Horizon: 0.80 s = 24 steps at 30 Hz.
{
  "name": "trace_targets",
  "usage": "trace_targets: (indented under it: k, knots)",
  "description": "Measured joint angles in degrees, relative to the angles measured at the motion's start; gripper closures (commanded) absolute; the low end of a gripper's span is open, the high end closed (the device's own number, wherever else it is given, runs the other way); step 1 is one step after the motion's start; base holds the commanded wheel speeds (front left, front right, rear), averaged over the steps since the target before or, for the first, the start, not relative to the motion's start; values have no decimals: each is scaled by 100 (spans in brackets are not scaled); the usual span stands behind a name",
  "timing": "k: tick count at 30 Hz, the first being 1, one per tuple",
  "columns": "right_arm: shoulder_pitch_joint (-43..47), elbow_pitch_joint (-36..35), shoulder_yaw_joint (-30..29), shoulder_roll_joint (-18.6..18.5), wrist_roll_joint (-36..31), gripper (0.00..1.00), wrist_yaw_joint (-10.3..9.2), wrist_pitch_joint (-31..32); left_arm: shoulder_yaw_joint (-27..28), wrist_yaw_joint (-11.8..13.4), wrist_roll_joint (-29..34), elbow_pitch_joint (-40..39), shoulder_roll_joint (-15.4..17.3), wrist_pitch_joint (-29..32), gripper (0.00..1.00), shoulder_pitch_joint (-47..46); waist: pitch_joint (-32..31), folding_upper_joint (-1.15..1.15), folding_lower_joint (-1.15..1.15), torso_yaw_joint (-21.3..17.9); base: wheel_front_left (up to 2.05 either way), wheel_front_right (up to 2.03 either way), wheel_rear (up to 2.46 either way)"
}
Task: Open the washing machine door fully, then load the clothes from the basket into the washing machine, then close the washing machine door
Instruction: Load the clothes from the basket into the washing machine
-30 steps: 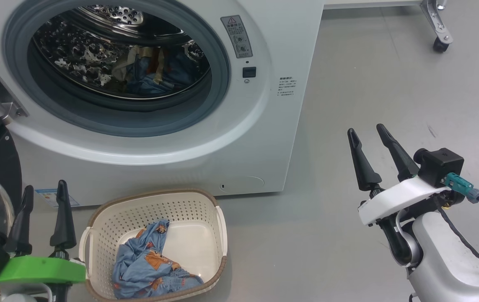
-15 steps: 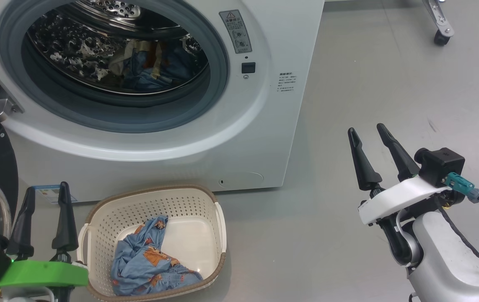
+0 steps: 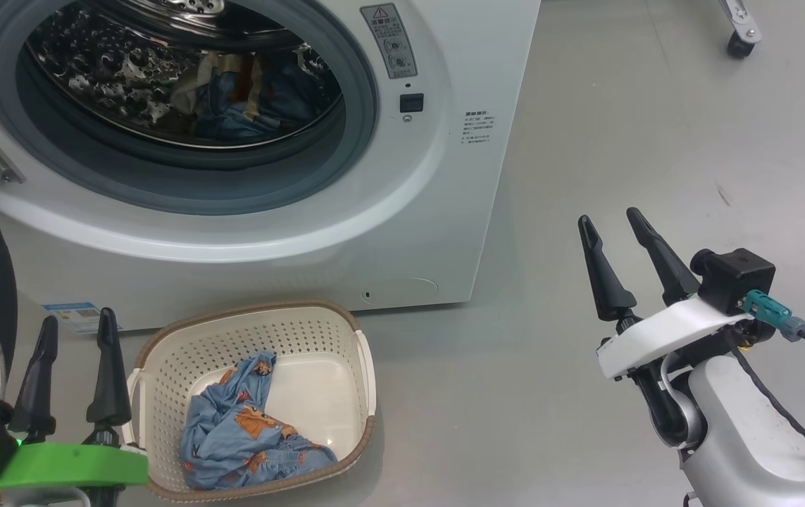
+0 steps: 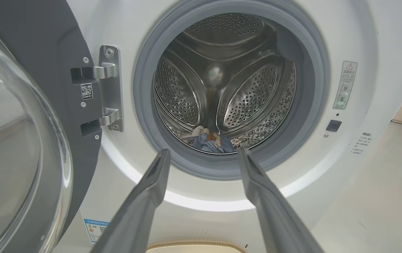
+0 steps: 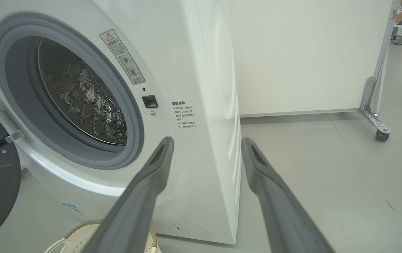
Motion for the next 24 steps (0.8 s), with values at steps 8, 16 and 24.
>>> trace_targets:
  k: [8,16,24]
  knots:
    - [-27,-45,-4,5,0,0,0,0,0,0,0,-119,3,0,0,-1,231,0,0,-77,0,0,0]
    - [-81,-77,-13,41,0,0,0,0,0,-1,-1,-166,43,2,0,-6,513,0,0,-149,0,0,0]
    - [-188,-110,-18,69,-8,0,0,0,1,-2,-1,-209,105,29,0,-28,836,0,1,-227,0,0,0]
